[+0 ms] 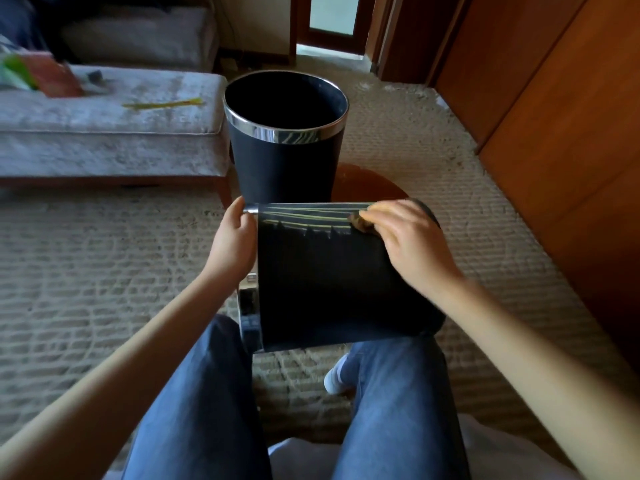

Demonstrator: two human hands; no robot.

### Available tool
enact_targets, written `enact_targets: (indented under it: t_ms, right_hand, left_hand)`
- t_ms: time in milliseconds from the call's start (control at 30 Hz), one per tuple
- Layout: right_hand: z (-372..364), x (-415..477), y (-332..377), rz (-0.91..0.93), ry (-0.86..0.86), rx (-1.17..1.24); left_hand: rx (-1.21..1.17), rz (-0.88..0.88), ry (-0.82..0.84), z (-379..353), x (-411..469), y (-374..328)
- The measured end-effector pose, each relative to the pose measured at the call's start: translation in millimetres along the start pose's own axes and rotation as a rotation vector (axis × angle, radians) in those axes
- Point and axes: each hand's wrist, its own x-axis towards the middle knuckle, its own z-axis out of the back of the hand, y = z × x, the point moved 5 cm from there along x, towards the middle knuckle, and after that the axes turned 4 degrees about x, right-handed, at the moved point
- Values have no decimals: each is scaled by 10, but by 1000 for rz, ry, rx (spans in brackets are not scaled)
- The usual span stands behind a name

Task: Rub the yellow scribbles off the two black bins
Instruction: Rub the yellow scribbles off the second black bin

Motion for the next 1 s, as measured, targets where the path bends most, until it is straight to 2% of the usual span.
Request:
enact_targets:
  t_ms: [100, 200, 333, 533, 700, 800, 933, 1000]
  right_hand:
    - [-20, -652, 233, 51, -101, 44]
    - [-77, -1011, 351, 140, -114, -49]
    - [-76, -617, 375, 98, -192, -81]
    - [-167, 233, 210, -17, 19, -75]
    - [-28, -445, 499, 45, -130, -92]
    - [-28, -941, 654, 142, -148, -98]
    - [-46, -678, 646, 118, -164, -83]
    - [-100, -302, 615, 78, -112, -66]
  left_hand:
    - [-48, 12, 15, -16, 128, 79]
    - [-49, 4, 50, -30, 120, 87]
    - [-71, -33, 15, -9, -66, 34]
    - [-35, -96, -28, -1, -217, 69]
    - [-139, -48, 4, -15, -177, 117]
    - [-169, -5, 3, -10, -112, 122]
    - [-150, -5, -5, -7, -144, 134]
    - [-135, -27, -14, -1, -227, 122]
